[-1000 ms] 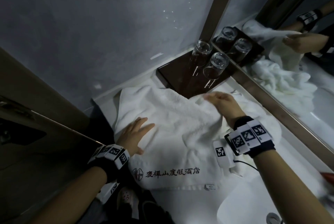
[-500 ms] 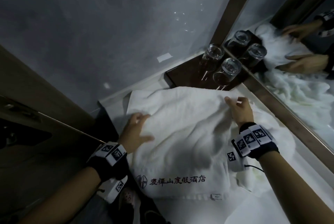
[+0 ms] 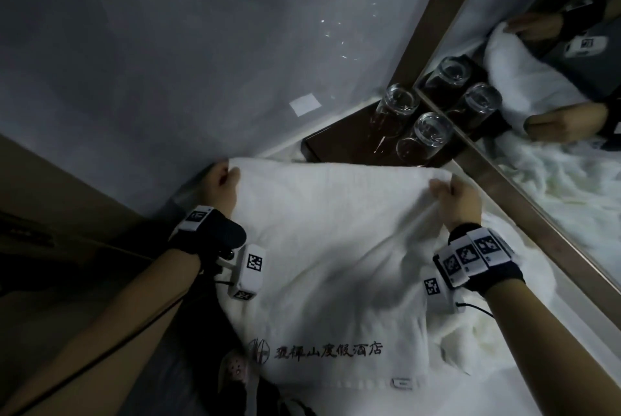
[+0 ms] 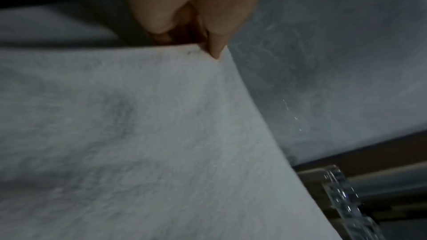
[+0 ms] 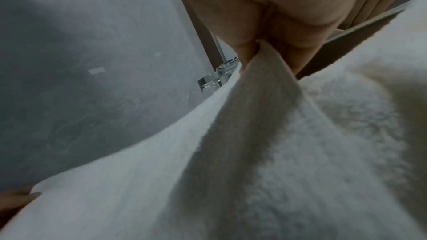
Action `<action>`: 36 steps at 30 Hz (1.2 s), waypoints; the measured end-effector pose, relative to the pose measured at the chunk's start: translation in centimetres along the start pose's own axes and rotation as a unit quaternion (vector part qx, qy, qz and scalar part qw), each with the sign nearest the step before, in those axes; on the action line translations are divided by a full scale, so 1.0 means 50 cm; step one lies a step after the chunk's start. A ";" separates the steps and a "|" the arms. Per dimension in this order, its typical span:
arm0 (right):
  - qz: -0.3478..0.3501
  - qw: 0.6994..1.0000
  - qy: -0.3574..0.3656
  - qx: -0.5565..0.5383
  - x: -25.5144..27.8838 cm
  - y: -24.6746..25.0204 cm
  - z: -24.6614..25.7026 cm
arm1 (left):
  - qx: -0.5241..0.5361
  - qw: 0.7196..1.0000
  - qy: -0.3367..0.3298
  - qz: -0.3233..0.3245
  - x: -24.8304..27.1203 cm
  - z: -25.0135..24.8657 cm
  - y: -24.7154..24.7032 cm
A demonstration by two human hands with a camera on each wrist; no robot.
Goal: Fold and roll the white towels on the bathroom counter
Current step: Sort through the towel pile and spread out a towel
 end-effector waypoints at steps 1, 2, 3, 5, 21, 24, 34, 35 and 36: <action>-0.012 1.000 -0.003 -0.006 0.001 0.008 -0.002 | 0.026 1.000 -0.004 0.005 0.001 -0.001 0.004; -0.009 1.000 -0.008 -0.006 0.005 0.009 -0.004 | 0.044 0.998 -0.004 0.032 0.005 0.001 0.003; 0.005 1.000 -0.012 0.000 0.013 0.003 -0.006 | 0.053 0.996 0.002 0.071 0.013 0.003 -0.004; 0.025 1.000 -0.008 0.013 0.035 -0.008 -0.009 | 0.001 0.992 -0.013 0.125 0.036 0.002 -0.011; 0.129 0.992 0.005 0.004 0.289 -0.073 -0.114 | -0.330 0.832 -0.251 0.368 0.444 0.099 -0.122; 0.168 0.985 -0.007 0.041 0.342 -0.085 -0.142 | -0.349 0.803 -0.282 0.393 0.481 0.120 -0.122; 0.102 0.993 -0.050 0.009 0.403 -0.051 -0.230 | -0.416 0.742 -0.321 0.417 0.547 0.168 -0.101; 0.092 0.994 -0.056 -0.008 0.410 -0.049 -0.238 | -0.415 0.745 -0.318 0.414 0.550 0.169 -0.099; 0.088 0.994 -0.060 -0.022 0.417 -0.051 -0.247 | -0.417 0.749 -0.317 0.406 0.551 0.169 -0.097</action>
Point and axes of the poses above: each hand's wrist, its own x-axis away from the middle knuckle, its own y-axis out of the back of the hand, z = x × y, the point moved 8 cm from there along -x, towards the middle knuckle, and after that the axes turned 2 degrees about x, right-handed, at the moved point
